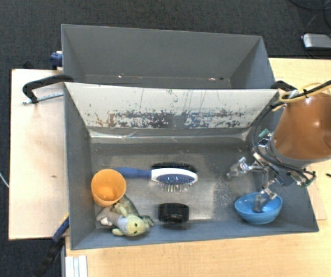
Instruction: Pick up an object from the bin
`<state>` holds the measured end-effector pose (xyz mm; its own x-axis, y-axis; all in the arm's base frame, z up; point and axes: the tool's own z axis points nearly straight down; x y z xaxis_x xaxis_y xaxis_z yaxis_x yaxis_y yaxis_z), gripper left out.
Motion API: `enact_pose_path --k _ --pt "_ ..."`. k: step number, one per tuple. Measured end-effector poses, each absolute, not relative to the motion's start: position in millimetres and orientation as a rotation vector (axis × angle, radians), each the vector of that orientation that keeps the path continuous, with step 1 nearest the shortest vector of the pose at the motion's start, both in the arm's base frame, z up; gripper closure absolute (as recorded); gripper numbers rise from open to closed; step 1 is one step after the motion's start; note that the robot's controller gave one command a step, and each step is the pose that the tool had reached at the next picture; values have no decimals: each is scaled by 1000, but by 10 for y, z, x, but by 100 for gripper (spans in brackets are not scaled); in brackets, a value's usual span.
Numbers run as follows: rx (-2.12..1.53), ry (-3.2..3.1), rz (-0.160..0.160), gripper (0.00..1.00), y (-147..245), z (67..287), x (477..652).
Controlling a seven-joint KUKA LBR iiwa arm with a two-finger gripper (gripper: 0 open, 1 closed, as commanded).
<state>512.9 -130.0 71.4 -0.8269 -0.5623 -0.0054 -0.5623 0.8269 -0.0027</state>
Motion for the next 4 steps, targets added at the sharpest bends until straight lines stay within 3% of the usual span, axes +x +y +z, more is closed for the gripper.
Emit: enact_pose_path --k 1,2,3,4 --pt "-922 2994 -3 100 -1299 724 5138" --pt "-923 2997 -1 0 -1299 715 5130" --pt "-923 2995 -3 100 -1299 724 5137" --pt "-990 2968 -10 100 -1537 1368 5238"
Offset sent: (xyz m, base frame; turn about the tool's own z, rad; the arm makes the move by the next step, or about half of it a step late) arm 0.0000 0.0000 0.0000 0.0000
